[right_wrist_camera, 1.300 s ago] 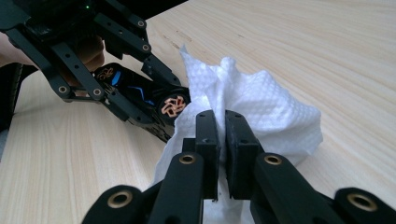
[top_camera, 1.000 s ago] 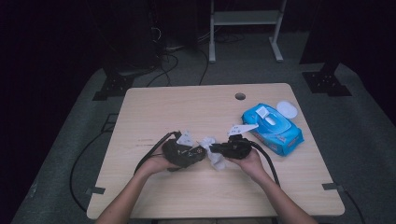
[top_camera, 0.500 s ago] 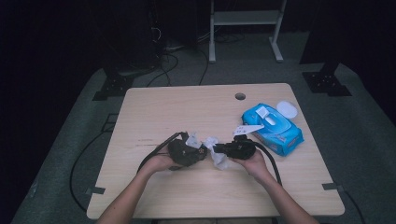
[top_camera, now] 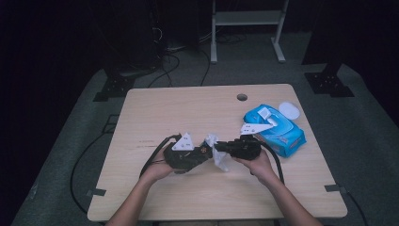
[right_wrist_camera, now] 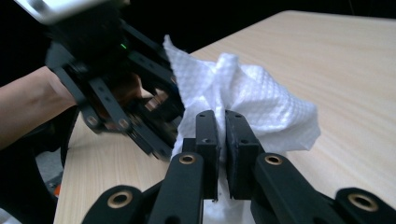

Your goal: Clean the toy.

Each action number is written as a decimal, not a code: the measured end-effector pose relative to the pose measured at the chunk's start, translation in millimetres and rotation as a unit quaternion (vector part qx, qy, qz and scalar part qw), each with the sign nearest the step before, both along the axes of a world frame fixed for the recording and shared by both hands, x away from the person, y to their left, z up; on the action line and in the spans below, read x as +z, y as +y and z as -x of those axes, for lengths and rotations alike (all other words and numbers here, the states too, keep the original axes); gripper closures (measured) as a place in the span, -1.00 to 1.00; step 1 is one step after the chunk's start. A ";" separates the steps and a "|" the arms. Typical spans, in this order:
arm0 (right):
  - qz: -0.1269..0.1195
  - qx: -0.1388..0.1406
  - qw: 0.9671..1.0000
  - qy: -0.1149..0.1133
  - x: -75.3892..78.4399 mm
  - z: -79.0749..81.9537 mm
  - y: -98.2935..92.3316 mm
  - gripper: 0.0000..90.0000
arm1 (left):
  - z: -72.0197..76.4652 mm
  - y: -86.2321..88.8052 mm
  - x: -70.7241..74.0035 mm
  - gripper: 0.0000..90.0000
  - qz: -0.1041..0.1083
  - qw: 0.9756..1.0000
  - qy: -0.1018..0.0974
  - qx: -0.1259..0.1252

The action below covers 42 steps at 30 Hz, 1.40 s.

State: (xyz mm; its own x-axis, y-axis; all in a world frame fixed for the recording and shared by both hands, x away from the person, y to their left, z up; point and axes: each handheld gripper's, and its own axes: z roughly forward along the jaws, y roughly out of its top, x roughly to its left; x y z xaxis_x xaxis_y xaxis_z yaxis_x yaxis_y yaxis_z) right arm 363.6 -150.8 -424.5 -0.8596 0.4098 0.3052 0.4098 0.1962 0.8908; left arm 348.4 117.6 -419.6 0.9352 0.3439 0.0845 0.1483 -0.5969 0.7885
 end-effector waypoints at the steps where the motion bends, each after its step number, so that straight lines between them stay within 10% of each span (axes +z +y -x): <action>1: -0.001 0.000 1.000 0.007 -3.9 -1.3 -1.4 0.87 | 0.5 0.8 0.3 0.25 0.001 1.000 0.000 0.000; 15: 0.000 0.004 1.000 0.000 -2.0 2.3 -0.6 0.87 | -1.7 12.6 7.4 0.25 0.059 0.998 0.008 0.009; 42: 0.005 0.015 1.000 -0.019 9.0 4.9 7.2 0.87 | -5.8 3.6 -2.0 0.27 0.029 0.999 0.006 0.011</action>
State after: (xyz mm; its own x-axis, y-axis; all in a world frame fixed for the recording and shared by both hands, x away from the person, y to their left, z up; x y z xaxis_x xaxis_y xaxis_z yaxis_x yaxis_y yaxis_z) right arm 358.7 -143.6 -415.5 -0.8825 0.3867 0.2677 0.3688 0.2158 0.9041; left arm 354.2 121.1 -421.6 0.9279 0.3692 0.0520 0.1717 -0.5468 0.8195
